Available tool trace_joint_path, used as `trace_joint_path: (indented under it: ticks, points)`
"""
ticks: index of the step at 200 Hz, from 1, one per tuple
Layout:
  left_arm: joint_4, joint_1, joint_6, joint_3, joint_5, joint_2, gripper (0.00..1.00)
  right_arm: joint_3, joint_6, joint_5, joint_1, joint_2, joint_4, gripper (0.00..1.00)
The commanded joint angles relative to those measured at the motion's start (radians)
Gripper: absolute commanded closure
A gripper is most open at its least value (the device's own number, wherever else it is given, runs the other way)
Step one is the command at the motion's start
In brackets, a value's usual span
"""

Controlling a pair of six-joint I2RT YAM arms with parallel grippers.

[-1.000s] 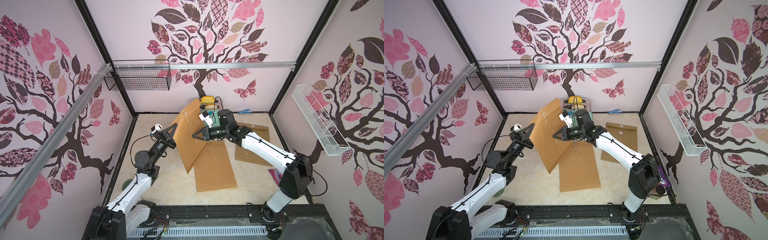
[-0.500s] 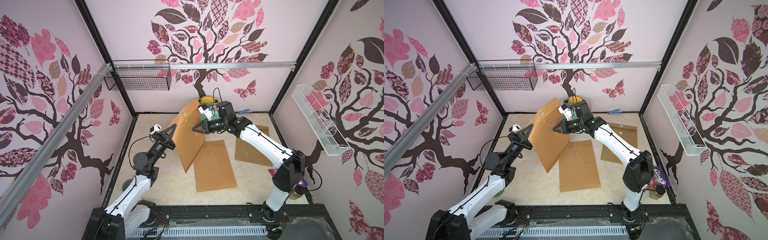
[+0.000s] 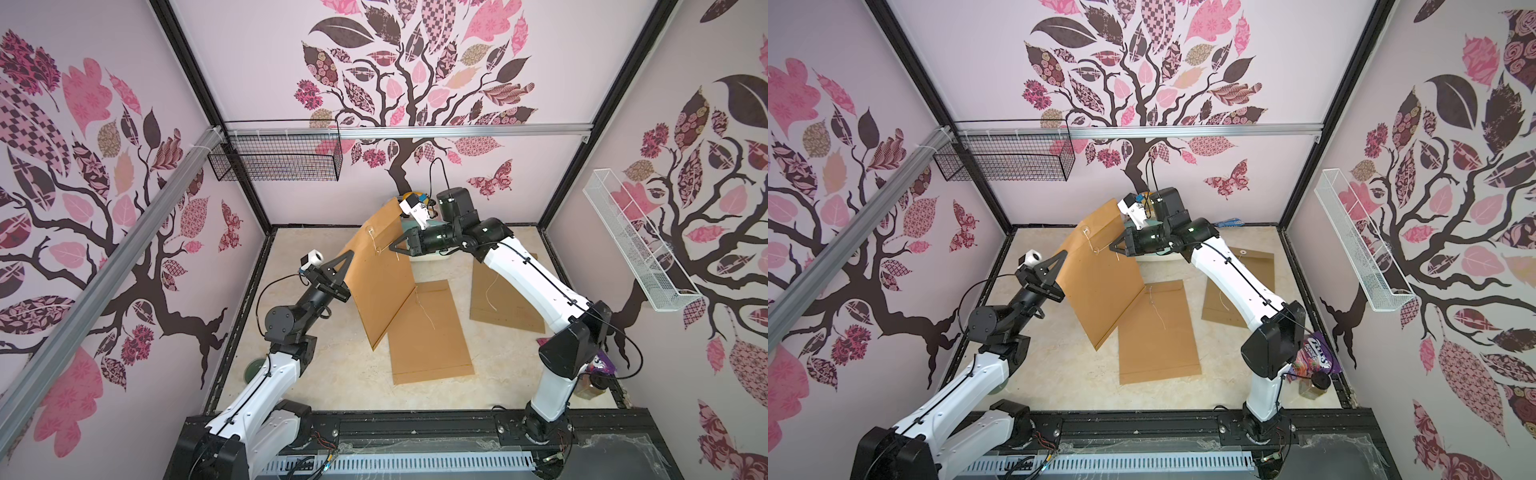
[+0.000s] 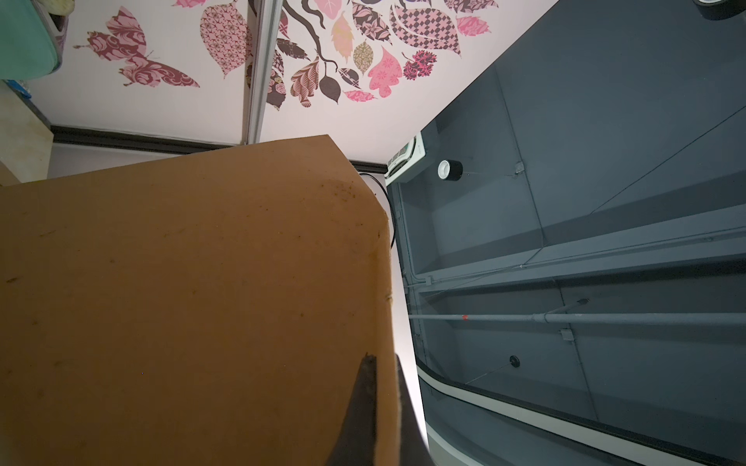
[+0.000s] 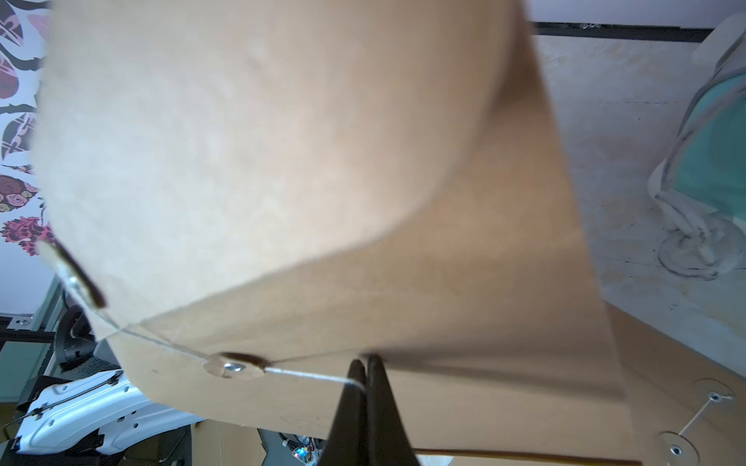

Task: Close the mouth of the file bag
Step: Close the file bag.

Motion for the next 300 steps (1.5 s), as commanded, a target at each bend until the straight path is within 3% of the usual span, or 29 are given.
trace_joint_path:
  ticks: [1, 148, 221, 300]
  points:
    - [0.013, -0.003, -0.104, -0.004, 0.009, -0.02, 1.0, 0.038, -0.038, 0.018, -0.002, -0.012, -0.043, 1.0]
    - [-0.047, -0.002, -0.066, 0.001, 0.039, -0.038, 1.0, 0.238, -0.07, -0.018, 0.015, 0.042, -0.18, 1.0]
    - [-0.052, -0.002, -0.054, 0.01, 0.037, -0.024, 1.0, 0.245, -0.158, 0.038, 0.029, 0.051, -0.24, 1.0]
    - [-0.058, -0.003, -0.042, -0.004, 0.037, -0.024, 1.0, 0.252, -0.143, 0.014, 0.042, 0.048, -0.216, 1.0]
